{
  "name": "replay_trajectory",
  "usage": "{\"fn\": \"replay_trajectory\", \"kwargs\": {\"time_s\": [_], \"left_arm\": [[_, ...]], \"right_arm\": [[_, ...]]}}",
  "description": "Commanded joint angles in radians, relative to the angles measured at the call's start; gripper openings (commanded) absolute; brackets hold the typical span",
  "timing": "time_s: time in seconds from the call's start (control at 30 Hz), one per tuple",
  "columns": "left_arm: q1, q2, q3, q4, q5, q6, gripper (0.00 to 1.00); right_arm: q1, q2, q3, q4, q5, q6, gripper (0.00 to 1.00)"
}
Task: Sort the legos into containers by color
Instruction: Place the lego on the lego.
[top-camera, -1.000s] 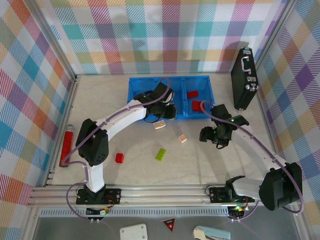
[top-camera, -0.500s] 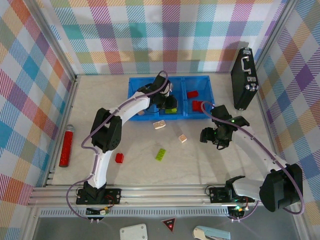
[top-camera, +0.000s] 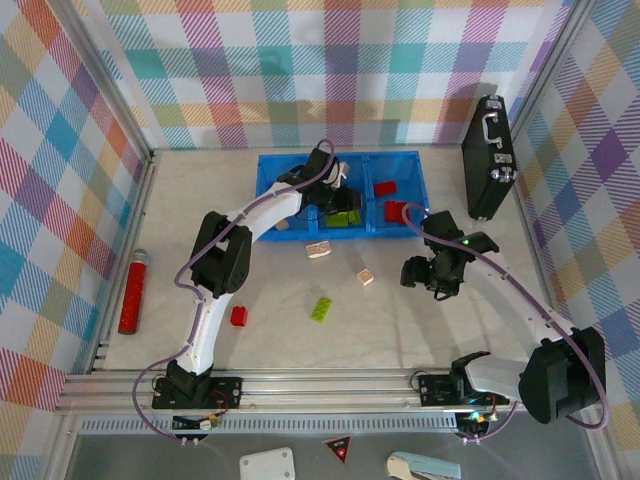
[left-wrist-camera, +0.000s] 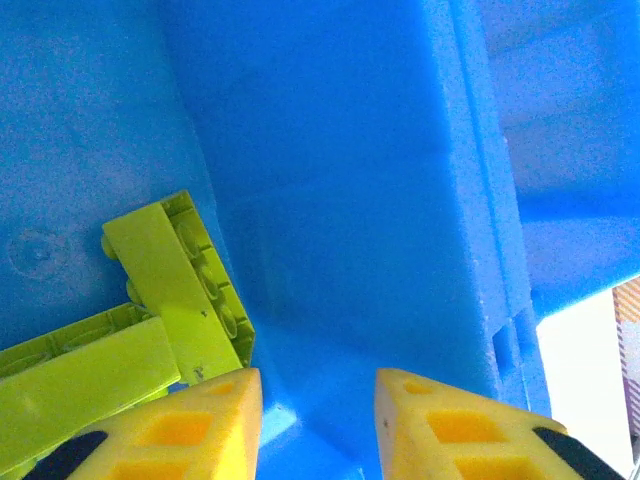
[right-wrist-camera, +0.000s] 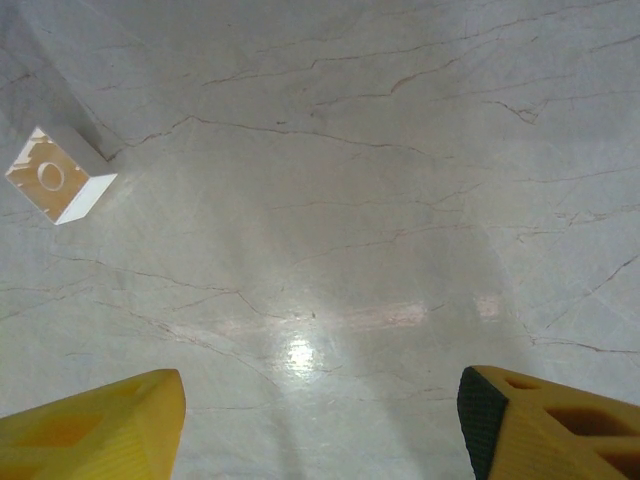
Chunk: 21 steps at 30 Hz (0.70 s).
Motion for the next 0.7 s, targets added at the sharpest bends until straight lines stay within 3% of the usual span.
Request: {"fn": "replay_trajectory", "kwargs": {"time_s": [0.0,0.37,0.67], "left_arm": [[0.007,-0.016,0.02,0.008,0.023,0.004,0.37],[0.008,-0.127,-0.042,-0.019,0.011,0.029,0.37],[0.008,-0.27,-0.111,-0.167,-0.079,0.143,0.37]], "right_arm": [[0.005,-0.011,0.014,-0.029,0.008,0.012,0.73],[0.014,-0.017,0.028,-0.023,-0.022,0.031,0.73],[0.059,0.025,0.05,-0.009,-0.043,0.045,0.71]]}}
